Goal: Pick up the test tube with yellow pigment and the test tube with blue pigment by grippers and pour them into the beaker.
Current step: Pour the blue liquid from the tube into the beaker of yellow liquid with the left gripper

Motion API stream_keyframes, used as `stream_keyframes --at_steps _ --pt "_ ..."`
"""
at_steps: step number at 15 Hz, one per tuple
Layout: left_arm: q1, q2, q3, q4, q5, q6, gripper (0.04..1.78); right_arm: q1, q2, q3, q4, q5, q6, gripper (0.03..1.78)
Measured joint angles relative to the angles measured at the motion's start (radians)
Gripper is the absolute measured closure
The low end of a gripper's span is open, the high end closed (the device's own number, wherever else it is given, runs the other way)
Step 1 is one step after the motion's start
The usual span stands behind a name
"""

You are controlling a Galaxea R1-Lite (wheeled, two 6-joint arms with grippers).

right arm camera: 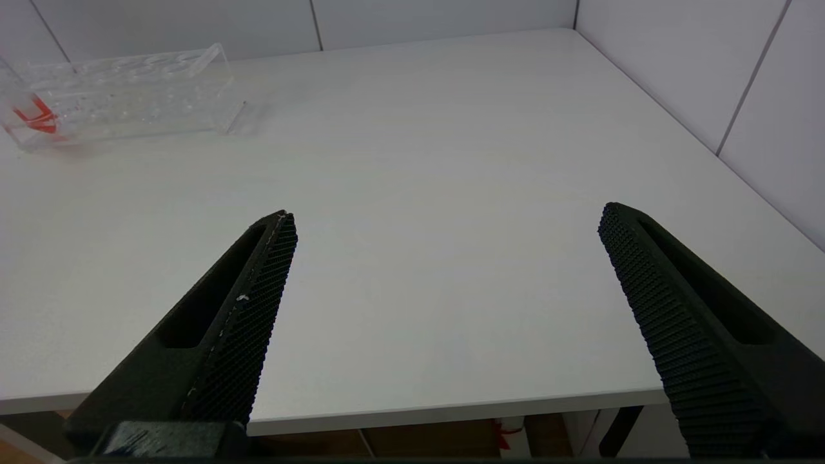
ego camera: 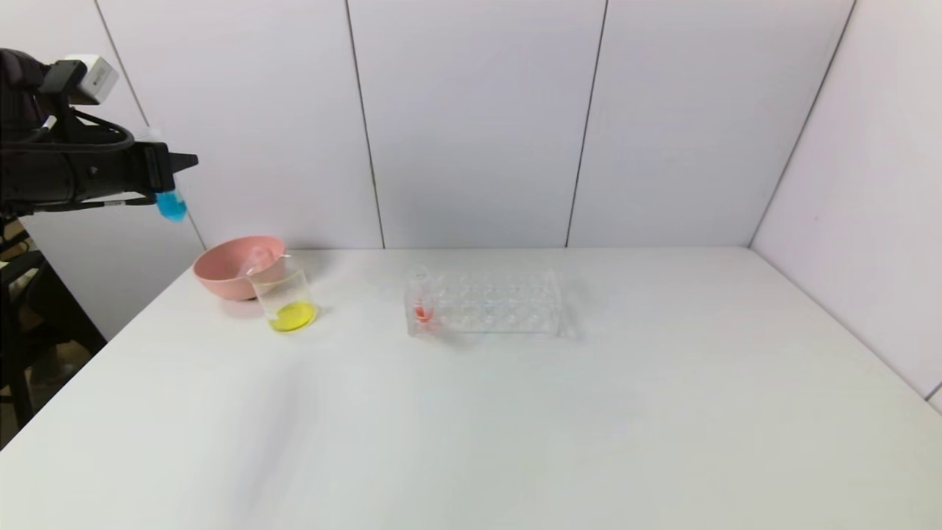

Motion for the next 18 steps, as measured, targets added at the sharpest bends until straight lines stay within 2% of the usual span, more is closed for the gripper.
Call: stream_keyframes --at_steps 2,4,7,14,18 --pt "0.015 0.013 -0.012 0.001 -0.068 0.055 1.29 0.0 0.0 0.0 0.0 0.0 0.0 0.1" --pt "0.021 0.025 -0.033 0.005 -0.097 0.106 1.29 0.0 0.0 0.0 0.0 0.0 0.0 0.1" --pt "0.041 0.037 -0.08 0.069 -0.162 0.208 1.29 0.0 0.0 0.0 0.0 0.0 0.0 0.1" --pt "0.091 0.119 -0.318 0.364 -0.31 0.616 1.29 0.0 0.0 0.0 0.0 0.0 0.0 0.1" --pt "0.102 0.193 -0.447 0.53 -0.337 0.812 1.29 0.0 0.0 0.0 0.0 0.0 0.0 0.1"
